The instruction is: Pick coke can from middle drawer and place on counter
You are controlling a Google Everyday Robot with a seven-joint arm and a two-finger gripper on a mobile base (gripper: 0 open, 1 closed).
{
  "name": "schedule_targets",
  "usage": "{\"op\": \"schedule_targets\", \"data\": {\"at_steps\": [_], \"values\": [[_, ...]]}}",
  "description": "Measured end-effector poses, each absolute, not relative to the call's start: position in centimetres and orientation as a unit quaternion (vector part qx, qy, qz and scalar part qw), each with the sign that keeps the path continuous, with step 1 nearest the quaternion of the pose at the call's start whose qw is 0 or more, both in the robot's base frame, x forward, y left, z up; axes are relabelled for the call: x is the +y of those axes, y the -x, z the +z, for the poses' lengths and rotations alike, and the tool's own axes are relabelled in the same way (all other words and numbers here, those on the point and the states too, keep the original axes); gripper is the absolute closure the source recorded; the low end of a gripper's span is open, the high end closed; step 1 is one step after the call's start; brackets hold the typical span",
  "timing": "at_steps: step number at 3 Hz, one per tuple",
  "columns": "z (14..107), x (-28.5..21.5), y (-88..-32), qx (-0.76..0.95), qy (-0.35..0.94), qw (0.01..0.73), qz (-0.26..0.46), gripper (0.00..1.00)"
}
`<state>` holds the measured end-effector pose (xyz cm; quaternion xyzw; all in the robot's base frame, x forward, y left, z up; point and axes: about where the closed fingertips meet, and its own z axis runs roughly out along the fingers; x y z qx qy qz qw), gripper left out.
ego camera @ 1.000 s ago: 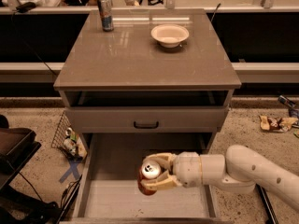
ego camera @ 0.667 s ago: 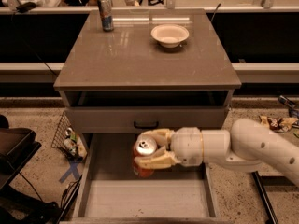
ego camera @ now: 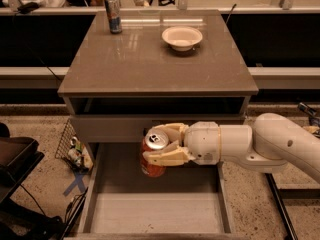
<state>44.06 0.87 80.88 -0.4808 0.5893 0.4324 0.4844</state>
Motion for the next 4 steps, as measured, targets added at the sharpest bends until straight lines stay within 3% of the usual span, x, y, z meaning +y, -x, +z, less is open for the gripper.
{"op": "schedule_targets", "data": {"at_steps": [2, 4], "values": [[83.3, 0.5, -46.0, 0.582, 0.482, 0.497, 0.427, 1.0], [92.1, -3.1, -54.7, 0.606, 0.421, 0.532, 0.415, 1.0]]}}
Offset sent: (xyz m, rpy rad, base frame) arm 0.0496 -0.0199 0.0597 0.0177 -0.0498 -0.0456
